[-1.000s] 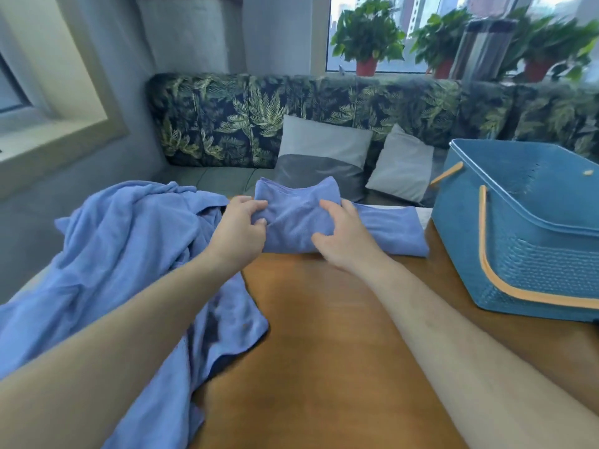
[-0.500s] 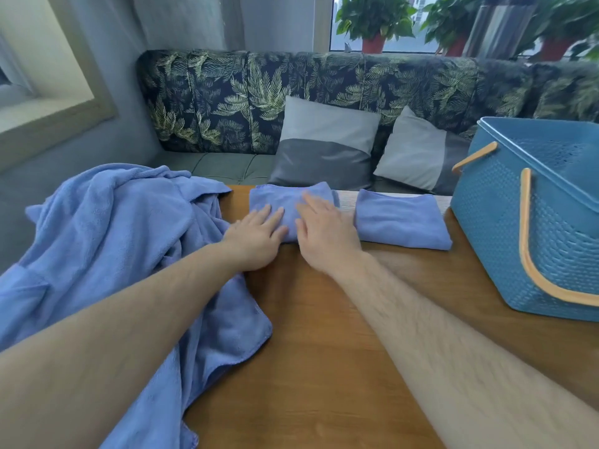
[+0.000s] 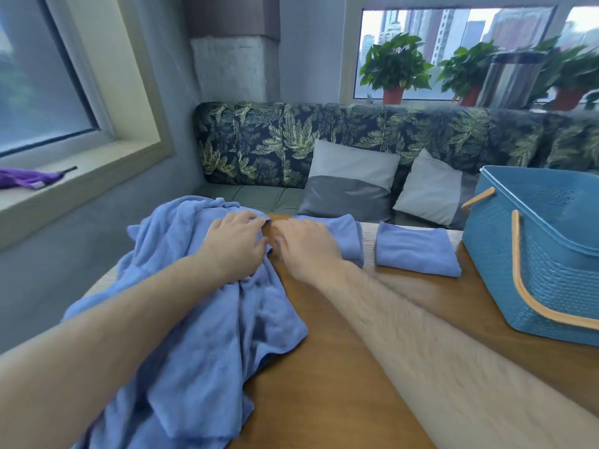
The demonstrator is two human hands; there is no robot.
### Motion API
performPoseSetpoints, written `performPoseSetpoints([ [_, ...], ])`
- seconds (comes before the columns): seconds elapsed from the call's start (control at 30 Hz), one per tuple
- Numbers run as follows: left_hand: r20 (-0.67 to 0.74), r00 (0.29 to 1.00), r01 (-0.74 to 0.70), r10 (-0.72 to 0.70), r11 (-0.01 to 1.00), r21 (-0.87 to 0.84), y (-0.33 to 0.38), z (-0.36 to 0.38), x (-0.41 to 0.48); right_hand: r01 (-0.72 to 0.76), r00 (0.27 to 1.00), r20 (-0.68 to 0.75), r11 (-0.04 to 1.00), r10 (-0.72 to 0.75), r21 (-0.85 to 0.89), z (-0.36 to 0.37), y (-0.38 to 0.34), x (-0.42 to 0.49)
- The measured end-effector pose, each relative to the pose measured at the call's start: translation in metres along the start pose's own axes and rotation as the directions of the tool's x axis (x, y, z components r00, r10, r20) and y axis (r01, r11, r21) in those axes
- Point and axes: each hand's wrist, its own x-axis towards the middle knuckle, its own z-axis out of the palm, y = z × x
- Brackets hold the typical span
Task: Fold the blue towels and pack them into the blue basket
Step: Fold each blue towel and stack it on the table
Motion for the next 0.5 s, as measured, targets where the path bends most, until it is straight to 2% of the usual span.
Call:
performPoseSetpoints([
  [0.13, -0.039, 0.989, 0.144, -0.14, 0.973, 0.182, -0.042, -0.023, -0.017, 0.028, 0.999, 0.043, 0.997, -0.031, 0.067, -0.001, -0.052, 0.019],
  [0.23, -0.092, 0.964, 0.265, -0.25, 0.932, 0.245, -0.069, -0.026, -0.026, 0.013, 0.996, 0.084, 0.991, -0.024, 0.136, 0.005, -0.08, 0.027],
  [0.33, -0.101, 0.944, 0.329, -0.314, 0.92, 0.212, -0.085, -0.023, -0.029, 0.013, 0.998, 0.064, 0.986, -0.024, 0.163, 0.012, -0.094, 0.033],
  [0.43, -0.041, 0.943, 0.331, -0.33, 0.922, 0.2, -0.093, -0.017, -0.022, -0.041, 0.997, 0.067, 0.977, 0.027, 0.21, 0.021, -0.095, 0.037],
  [0.5, -0.068, 0.939, 0.338, -0.336, 0.941, 0.015, -0.099, -0.011, -0.019, -0.132, 0.99, 0.094, 0.946, 0.108, 0.297, 0.025, -0.091, 0.038],
])
